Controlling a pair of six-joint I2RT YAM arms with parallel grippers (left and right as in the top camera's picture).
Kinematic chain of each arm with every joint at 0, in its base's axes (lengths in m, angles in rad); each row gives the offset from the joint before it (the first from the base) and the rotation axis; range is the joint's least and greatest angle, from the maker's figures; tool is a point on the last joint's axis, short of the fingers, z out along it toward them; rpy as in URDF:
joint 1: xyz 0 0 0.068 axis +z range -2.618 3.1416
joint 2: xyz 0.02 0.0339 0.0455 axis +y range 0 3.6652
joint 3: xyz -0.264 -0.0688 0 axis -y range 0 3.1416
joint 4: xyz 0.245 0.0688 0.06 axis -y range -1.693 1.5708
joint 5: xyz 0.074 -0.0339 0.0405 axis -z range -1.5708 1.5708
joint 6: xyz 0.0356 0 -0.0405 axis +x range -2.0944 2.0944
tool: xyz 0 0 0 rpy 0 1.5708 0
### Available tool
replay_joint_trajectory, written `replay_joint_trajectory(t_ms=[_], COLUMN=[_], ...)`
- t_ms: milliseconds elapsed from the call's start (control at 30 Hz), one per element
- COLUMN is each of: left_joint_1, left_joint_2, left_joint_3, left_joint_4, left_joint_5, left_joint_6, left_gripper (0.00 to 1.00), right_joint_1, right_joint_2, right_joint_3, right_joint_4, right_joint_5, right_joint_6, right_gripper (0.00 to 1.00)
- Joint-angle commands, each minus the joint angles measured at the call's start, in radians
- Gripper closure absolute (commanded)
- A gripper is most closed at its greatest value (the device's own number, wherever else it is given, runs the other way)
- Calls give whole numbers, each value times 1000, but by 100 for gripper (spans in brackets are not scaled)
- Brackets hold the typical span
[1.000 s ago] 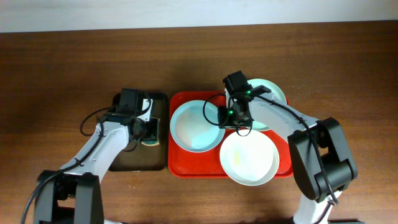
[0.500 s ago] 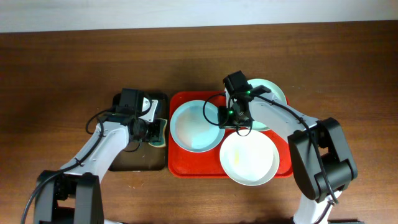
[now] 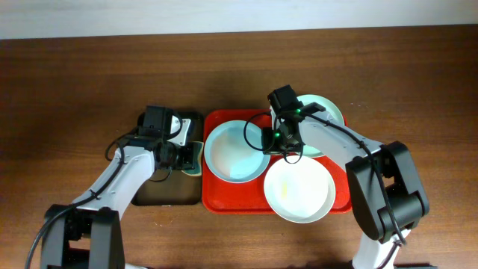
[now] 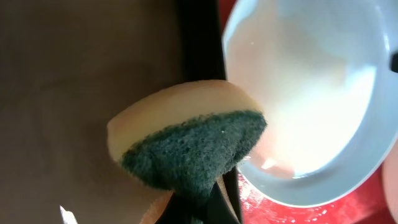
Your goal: Clean dirty plates on tray and stack at the side
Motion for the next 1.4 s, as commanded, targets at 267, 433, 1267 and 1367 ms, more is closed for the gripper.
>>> replay_joint_trajectory(t_ms=[267, 433, 1267, 1367], left_joint_1=[2, 29, 289, 289], left_joint_2=[-1, -1, -379, -379], left_joint_3=[-8, -8, 270, 270], left_joint_4=[-116, -119, -360, -360], left_joint_5=[-367, -355, -231, -231], left_joint_6=[-128, -183, -183, -183], left_gripper=[98, 95, 1, 1], right_joint_1=[6, 6, 6, 6], right_joint_2=[-18, -18, 29, 29], right_joint_3=[-5, -5, -5, -5], right_joint_4=[1, 2, 40, 40], right_joint_5=[-1, -1, 6, 6], right_joint_6=[-10, -10, -9, -10], right_gripper=[95, 87, 66, 79])
